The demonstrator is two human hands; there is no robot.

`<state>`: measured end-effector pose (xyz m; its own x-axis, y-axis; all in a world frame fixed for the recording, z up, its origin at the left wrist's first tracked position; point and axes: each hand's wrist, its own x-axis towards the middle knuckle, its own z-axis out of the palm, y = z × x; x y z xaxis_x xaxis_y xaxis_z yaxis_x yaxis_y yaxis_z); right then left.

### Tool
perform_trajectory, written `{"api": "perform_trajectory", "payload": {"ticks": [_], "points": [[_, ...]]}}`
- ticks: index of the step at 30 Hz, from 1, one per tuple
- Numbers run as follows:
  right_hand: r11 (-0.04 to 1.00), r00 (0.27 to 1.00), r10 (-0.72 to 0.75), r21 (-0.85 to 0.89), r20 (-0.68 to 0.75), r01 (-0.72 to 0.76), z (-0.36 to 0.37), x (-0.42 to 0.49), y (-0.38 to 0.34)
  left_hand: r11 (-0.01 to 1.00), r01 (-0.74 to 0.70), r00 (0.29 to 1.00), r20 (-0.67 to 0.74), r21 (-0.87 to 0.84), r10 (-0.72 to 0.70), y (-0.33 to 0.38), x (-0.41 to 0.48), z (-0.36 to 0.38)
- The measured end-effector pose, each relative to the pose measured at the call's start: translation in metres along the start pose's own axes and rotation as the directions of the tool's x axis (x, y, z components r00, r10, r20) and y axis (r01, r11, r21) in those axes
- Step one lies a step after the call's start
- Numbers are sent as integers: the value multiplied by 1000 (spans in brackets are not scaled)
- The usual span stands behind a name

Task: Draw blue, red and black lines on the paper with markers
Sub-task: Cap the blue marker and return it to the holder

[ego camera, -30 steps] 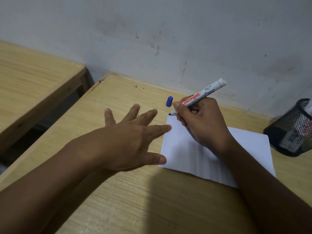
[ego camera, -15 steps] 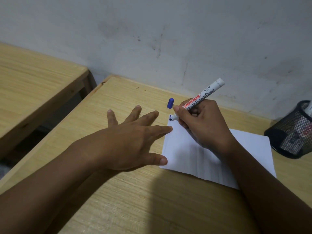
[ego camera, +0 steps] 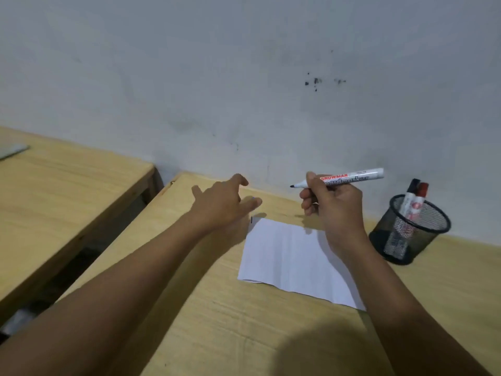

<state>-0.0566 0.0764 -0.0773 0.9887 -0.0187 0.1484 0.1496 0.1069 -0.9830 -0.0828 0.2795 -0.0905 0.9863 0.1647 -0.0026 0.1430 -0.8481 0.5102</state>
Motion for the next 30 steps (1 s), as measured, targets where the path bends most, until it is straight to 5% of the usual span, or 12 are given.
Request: {"api": "perform_trajectory", "payload": {"ticks": [5, 9, 12, 20, 27, 30], "points": [[1000, 1000, -22, -17, 8, 22, -25, -30, -21, 989, -35, 998, -55, 142, 43, 18, 15, 1], [998, 998, -62, -22, -30, 61, -46, -39, -46, 977, -86, 987, -148, -196, 57, 47, -5, -24], [995, 993, -103, 4, -55, 103, -52, -44, -74, 829, -255, 966, -172, -497, 194, 75, -32, -45], [968, 965, -249, -7, -76, 249, -62, -75, -142, 630, -454, 886, -246, -629, 393, 148, -101, -76], [948, 948, -317, -35, -29, 316, -85, -100, -176, 644, -549, 834, -301, -533, 463, 192, -124, -80], [959, 957, -280, -62, -79, 275, -97, -101, -184, 708, -680, 676, -537, -192, 504, 207, -124, -71]]}}
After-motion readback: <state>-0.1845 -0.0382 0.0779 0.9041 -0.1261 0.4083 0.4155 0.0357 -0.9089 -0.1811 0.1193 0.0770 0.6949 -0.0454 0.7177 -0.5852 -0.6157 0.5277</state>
